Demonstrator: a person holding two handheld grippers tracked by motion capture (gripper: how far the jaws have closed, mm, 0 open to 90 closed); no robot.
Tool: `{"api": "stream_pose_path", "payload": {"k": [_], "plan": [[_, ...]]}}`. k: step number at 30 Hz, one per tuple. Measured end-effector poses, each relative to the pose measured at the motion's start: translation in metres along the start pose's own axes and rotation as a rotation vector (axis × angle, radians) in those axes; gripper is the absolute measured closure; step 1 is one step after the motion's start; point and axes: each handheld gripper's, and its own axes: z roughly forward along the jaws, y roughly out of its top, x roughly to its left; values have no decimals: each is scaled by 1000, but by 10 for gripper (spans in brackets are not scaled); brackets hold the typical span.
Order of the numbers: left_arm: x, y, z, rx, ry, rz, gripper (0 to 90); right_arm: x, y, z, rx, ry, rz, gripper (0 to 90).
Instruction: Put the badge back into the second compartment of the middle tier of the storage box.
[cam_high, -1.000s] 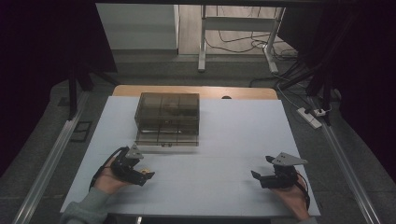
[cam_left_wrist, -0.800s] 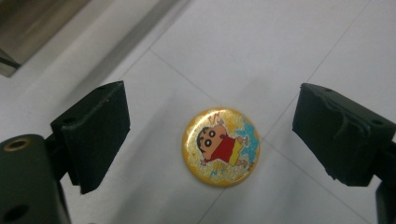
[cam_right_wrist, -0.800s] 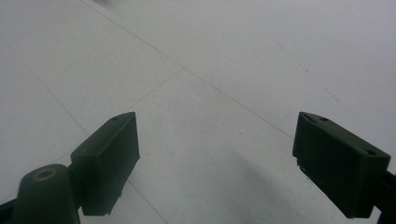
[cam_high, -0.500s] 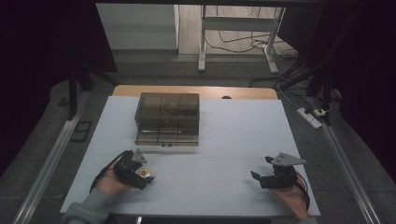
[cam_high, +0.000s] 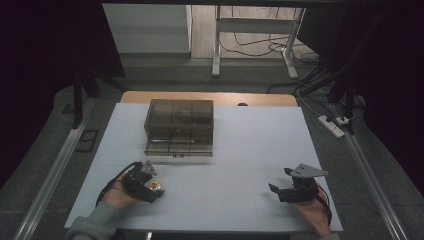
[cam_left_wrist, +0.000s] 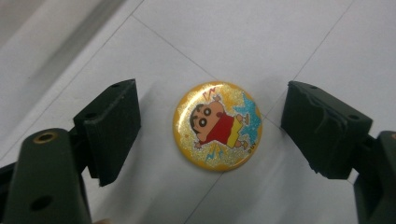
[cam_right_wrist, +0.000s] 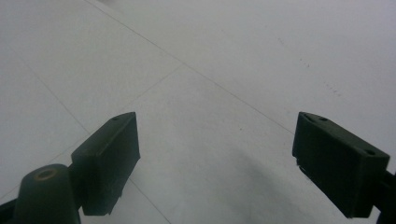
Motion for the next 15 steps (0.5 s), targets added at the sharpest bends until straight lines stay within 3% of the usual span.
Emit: {"api": "stream_pose_path", "payload": {"k": [7,15], "plan": [[1,-1,-1,-4,-28,-4,265,0,0,0,2,1,1,149],[3,-2,-2,-10,-24,-15,363,0,0,1,6,1,0,151]]}}
